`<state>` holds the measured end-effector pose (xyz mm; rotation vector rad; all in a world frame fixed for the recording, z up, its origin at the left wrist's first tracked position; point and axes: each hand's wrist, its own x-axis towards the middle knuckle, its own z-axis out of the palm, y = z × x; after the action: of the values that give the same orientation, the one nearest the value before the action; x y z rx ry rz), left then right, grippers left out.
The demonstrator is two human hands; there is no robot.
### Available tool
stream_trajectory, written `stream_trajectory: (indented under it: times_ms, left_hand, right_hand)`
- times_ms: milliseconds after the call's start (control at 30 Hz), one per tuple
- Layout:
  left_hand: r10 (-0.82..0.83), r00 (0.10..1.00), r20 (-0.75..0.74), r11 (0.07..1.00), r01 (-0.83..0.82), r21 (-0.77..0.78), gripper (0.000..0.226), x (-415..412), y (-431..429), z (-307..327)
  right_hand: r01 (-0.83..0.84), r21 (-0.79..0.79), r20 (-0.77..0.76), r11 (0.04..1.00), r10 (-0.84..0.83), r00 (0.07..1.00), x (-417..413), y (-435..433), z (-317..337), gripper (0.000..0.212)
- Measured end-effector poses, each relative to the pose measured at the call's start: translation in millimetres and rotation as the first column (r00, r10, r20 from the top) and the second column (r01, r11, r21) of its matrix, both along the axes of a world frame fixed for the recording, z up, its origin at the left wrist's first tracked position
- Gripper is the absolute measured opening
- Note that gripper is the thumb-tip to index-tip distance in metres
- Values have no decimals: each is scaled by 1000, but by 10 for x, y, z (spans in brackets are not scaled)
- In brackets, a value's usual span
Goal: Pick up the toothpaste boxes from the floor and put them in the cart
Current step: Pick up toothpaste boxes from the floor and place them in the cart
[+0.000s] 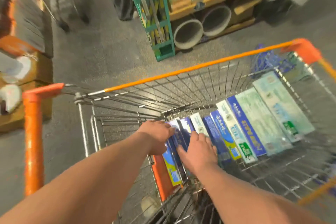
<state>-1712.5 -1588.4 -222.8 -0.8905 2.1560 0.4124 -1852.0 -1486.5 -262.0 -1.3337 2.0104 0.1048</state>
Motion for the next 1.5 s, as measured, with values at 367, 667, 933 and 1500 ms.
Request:
stream_trajectory:
  times_ms: [367,667,933,1500]
  left_hand:
    - [171,985,-36,963,-175,-205,49,-349,399,1917]
    - [17,975,-221,924,-100,-368,62,-659,1433,2986]
    - [-235,922,-307,899,87,-428,69,-1716,2446,3525]
    - [-543,783,-305,808,387,-444,58,-5407,4577,3454]
  right_hand:
    - [-85,-181,3,980,87,996,-792,-71,1771,52]
    - [-134,-319,-129,938,97,987,-1232,1302,3065,75]
    - [5,-410,-224,912,-106,969,-2063,2790,3772,61]
    - [355,-384,-223,852,-459,860,-5261,5517,3833,76]
